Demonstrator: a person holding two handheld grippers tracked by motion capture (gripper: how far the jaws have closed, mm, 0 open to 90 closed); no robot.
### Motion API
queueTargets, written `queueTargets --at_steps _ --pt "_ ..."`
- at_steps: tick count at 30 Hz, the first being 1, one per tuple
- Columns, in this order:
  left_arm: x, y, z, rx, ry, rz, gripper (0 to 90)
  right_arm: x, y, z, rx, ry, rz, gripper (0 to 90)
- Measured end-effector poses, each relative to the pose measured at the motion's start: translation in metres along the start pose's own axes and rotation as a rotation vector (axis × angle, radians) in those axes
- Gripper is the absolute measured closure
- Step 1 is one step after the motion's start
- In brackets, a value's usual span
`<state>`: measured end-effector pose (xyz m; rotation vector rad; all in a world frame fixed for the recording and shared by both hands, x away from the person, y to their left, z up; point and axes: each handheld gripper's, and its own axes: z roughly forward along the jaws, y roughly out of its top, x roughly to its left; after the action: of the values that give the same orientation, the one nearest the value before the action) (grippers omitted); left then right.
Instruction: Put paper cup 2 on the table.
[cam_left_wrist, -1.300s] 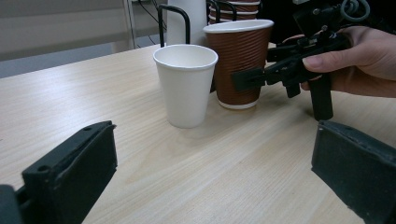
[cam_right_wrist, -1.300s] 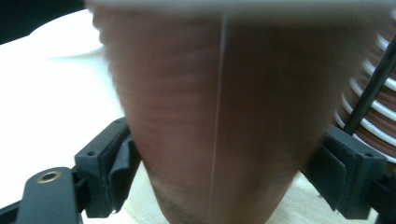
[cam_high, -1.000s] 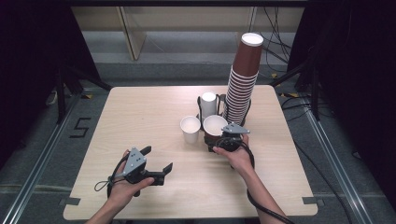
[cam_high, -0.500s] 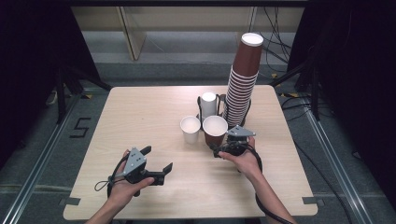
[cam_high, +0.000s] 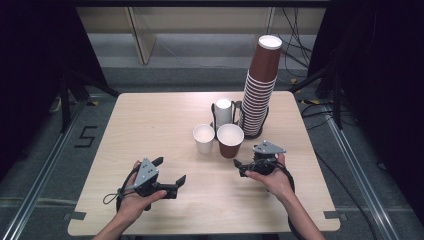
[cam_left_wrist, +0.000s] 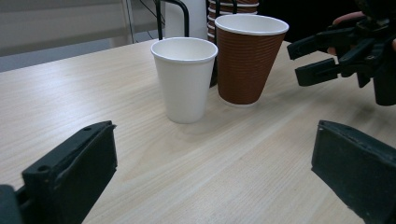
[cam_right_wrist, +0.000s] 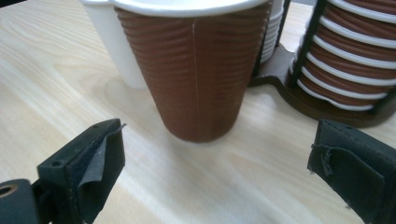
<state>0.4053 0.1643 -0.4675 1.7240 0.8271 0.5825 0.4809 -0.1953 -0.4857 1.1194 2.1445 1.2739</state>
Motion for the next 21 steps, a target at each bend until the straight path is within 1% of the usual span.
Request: queueTargets --at_steps 1,2,3,4,5,6,7,8,9,10,11,12,13,15,16,17,18,19,21 --pt "0.000 0.000 0.000 -0.001 -0.003 0.000 0.0 0.001 -0.001 -0.004 0.006 0.000 0.012 4.0" --pt "0.000 0.000 0.000 0.000 -0.004 0.000 0.0 -0.001 -0.002 -0.007 0.004 -0.001 -0.010 4.1" --pt "-0.001 -0.001 0.001 -0.003 -0.007 0.003 0.0 -0.002 -0.002 -0.009 0.006 0.003 -0.016 4.2" --pt "0.000 -0.001 0.002 -0.011 -0.015 0.002 0.0 -0.002 -0.004 -0.015 0.006 -0.017 -0.007 4.6" --pt "0.000 -0.001 0.002 -0.009 -0.013 0.003 0.0 -0.003 -0.005 -0.017 -0.001 -0.010 -0.012 4.8" --pt "-0.001 -0.001 0.001 0.003 -0.005 0.004 0.0 -0.002 -0.006 -0.020 -0.001 -0.018 0.015 4.9" --pt "-0.001 -0.001 0.001 0.003 -0.006 0.004 0.0 -0.005 -0.006 -0.022 0.001 -0.001 -0.005 5.0" --pt "0.000 -0.001 0.002 -0.001 -0.007 0.004 0.0 -0.005 -0.007 -0.026 -0.001 -0.020 0.005 5.1" --pt "0.000 -0.001 0.002 -0.009 -0.012 0.002 0.0 -0.008 -0.007 -0.030 -0.005 -0.030 -0.023 5.4" --pt "0.000 -0.001 0.002 -0.009 -0.011 -0.001 0.0 -0.008 -0.009 -0.033 -0.015 -0.031 0.003 5.7" --pt "0.001 -0.001 0.002 -0.007 -0.008 0.000 0.0 -0.009 -0.009 -0.037 -0.013 -0.044 -0.006 6.0" --pt "0.001 -0.001 0.001 0.004 -0.002 0.001 0.0 -0.008 -0.011 -0.041 -0.010 -0.040 0.031 6.8" --pt "0.001 -0.001 0.001 0.004 -0.001 0.002 0.0 -0.013 -0.012 -0.045 -0.023 -0.054 0.006 7.2" --pt "0.002 -0.002 0.002 0.005 0.002 0.002 0.0 -0.013 -0.015 -0.053 -0.022 -0.068 0.016 7.4" --pt "0.001 -0.002 0.002 0.005 0.001 0.002 0.0 -0.012 -0.017 -0.056 -0.016 -0.056 0.034 7.4" --pt "0.001 -0.002 0.002 0.006 0.001 0.002 0.0 -0.015 -0.018 -0.059 -0.013 -0.066 0.012 7.4" --pt "0.001 -0.002 0.001 0.008 0.003 0.004 0.0 -0.016 -0.021 -0.062 -0.024 -0.071 0.017 7.5" --pt "0.001 -0.001 0.001 0.006 0.002 0.010 0.0 -0.018 -0.023 -0.066 -0.023 -0.089 0.008 7.5" --pt "0.001 -0.002 0.001 0.005 0.003 0.007 0.0 -0.020 -0.028 -0.072 -0.016 -0.091 0.017 7.5"
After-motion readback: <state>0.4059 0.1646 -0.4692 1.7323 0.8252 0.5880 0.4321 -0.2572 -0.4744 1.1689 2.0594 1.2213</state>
